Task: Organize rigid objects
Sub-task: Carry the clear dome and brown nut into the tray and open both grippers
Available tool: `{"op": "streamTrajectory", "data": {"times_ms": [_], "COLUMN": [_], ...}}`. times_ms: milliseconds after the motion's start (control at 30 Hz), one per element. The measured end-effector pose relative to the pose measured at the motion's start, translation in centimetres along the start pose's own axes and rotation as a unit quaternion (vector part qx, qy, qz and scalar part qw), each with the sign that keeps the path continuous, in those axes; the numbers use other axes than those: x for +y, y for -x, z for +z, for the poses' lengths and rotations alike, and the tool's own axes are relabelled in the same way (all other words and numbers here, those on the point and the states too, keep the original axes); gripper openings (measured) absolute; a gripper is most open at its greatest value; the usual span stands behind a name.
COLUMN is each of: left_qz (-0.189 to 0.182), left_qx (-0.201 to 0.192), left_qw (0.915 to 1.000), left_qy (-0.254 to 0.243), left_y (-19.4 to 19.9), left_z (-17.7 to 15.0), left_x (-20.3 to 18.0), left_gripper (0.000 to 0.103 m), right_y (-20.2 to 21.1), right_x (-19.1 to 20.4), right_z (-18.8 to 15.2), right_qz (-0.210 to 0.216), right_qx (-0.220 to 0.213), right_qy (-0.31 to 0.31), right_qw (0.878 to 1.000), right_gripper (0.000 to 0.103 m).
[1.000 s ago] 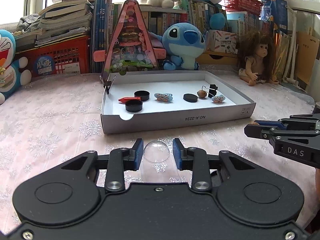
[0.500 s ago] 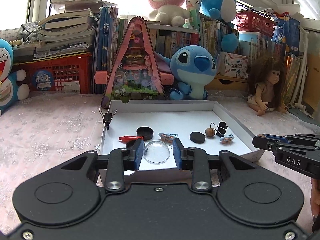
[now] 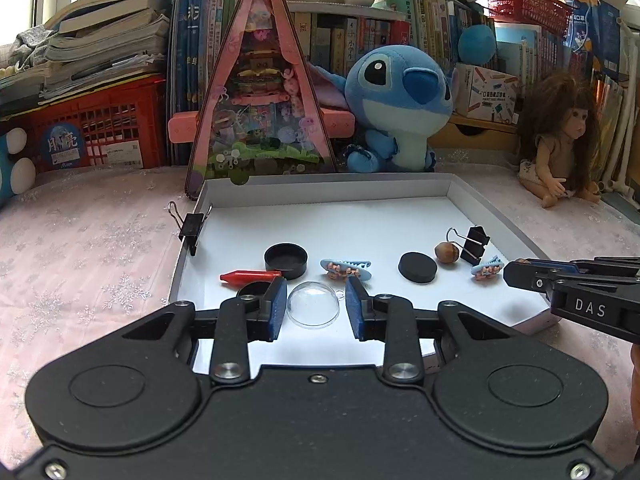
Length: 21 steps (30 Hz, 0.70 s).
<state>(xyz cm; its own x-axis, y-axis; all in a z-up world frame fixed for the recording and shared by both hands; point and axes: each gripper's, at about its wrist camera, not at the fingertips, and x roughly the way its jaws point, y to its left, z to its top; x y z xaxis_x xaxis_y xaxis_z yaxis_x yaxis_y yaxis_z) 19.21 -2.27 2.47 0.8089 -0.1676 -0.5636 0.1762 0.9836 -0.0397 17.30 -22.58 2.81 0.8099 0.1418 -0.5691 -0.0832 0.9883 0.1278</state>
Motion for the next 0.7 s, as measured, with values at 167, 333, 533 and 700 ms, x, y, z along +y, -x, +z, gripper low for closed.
{"op": "streamTrajectory", "data": {"times_ms": [167, 333, 533, 700], "left_qz": [0.003, 0.006, 0.010, 0.013], "left_qx": [0.007, 0.011, 0.011, 0.007], "left_qw": [1.0000, 0.9999, 0.9999, 0.9998], "left_qy": [0.004, 0.003, -0.002, -0.009], "left_y": [-1.1, -1.9, -2.5, -2.6], "left_z": [-0.1, 0.0, 0.1, 0.0], "left_x": [0.1, -0.1, -0.2, -0.4], "left_gripper": [0.030, 0.030, 0.030, 0.030], "right_y": [-0.8, -1.5, -2.3, -2.6], "right_x": [0.0, 0.1, 0.0, 0.0], "right_z": [0.0, 0.0, 0.0, 0.0], "right_qz": [-0.003, -0.006, -0.012, -0.015], "right_qx": [0.007, 0.012, 0.021, 0.023], "right_qy": [0.000, 0.004, 0.003, 0.008], "right_qw": [1.000, 1.000, 1.000, 1.000], "right_gripper": [0.020, 0.020, 0.020, 0.020]}}
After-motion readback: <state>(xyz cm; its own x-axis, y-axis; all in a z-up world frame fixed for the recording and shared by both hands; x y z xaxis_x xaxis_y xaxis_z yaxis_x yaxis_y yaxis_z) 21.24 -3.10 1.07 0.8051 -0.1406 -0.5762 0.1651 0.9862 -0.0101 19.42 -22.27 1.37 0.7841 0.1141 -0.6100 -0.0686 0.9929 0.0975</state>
